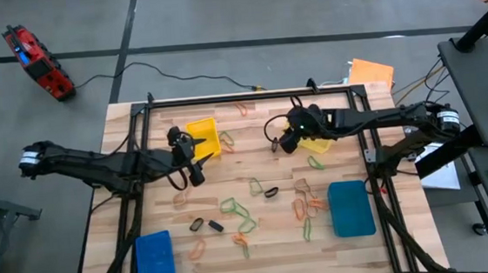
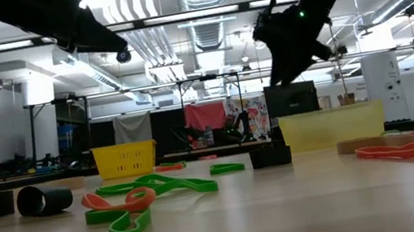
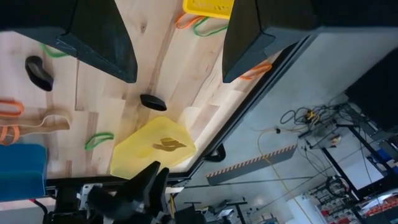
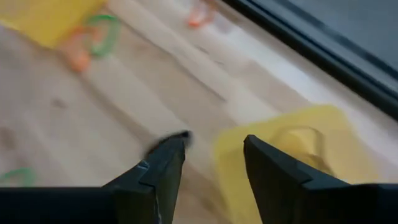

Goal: Sort rubber bands into baskets
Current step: Put the black rubber band into the left yellow bin

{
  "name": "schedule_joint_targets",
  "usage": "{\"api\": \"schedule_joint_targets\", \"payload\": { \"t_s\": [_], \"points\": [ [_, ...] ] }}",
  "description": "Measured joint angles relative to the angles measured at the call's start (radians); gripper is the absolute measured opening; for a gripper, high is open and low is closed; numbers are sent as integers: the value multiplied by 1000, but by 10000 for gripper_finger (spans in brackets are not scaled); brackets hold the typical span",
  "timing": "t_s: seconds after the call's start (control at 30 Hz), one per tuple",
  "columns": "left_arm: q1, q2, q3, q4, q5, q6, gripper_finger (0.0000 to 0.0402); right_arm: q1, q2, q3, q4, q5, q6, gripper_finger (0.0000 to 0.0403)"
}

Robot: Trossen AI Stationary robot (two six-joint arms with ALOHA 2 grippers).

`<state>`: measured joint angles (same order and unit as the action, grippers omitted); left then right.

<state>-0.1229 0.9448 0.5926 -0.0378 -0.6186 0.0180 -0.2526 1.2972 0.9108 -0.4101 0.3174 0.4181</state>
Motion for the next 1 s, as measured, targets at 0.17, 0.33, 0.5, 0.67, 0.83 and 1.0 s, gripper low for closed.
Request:
{"api": "schedule_joint_targets", "payload": {
  "t_s": [0.17, 0.33, 0.5, 0.67, 0.83, 1.0],
  "points": [
    [0, 24, 0, 4, 0, -2, 220, 43, 0, 3, 32, -91, 0, 146],
    [0, 52, 0, 38, 1, -3, 220, 108, 0, 16, 19, -180, 1, 134],
    [0, 83, 0, 73, 16, -1, 220, 168, 0, 18, -3, -275, 34, 127],
    [0, 99, 0, 76, 41, -1, 220, 235, 3, 18, -57, -324, 3, 130],
    [0, 101, 0, 77, 140, -1, 220, 298, 20, 18, -62, -325, -39, 130],
    [0, 101, 0, 75, 226, 0, 220, 351, 33, 18, -56, -277, -61, 136]
  ]
}}
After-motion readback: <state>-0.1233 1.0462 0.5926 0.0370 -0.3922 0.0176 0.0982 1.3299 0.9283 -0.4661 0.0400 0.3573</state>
